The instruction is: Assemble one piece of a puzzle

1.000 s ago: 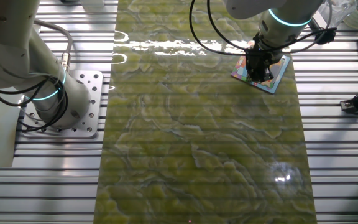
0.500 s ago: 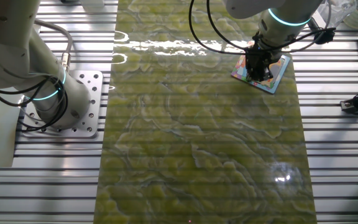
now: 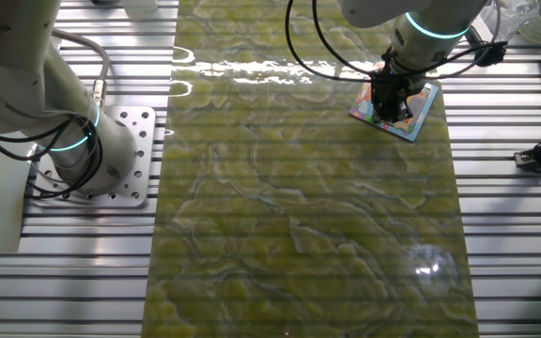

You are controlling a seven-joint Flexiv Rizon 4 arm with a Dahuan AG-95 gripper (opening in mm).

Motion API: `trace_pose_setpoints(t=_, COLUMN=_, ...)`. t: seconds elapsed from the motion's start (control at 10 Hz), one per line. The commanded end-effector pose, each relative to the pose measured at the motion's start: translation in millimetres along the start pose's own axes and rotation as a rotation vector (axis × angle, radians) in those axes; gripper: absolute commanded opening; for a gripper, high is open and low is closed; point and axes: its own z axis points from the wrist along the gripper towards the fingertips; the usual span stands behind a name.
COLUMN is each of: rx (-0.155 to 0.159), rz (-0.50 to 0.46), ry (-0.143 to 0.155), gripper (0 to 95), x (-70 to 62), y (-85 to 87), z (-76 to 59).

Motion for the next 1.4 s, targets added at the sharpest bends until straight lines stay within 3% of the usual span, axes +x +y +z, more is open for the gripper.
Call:
trace_pose_setpoints(t=0.1, rx=0.003, rz=-0.002, ry=0.001, gripper=0.0, x=-0.8, y=0.7, z=-1.3)
trace_pose_setpoints(t=0.6, rx=0.027, rz=-0.041, ry=-0.008, gripper=0.0, x=-17.1, y=-9.3, z=-9.0)
trace_pose_setpoints(t=0.9, rx=0.029, rz=-0.066, ry=-0.029, gripper=0.0, x=-22.4, y=-18.9, z=-0.8)
trace_pose_setpoints(t=1.1, rx=0.033, rz=-0.067, ry=-0.020, gripper=0.0, x=-26.7, y=-18.4, z=-4.1)
trace_pose_setpoints(t=1.4, rx=0.033, rz=-0.070, ry=-0.025, gripper=0.0, x=-28.1, y=-20.3, z=1.2)
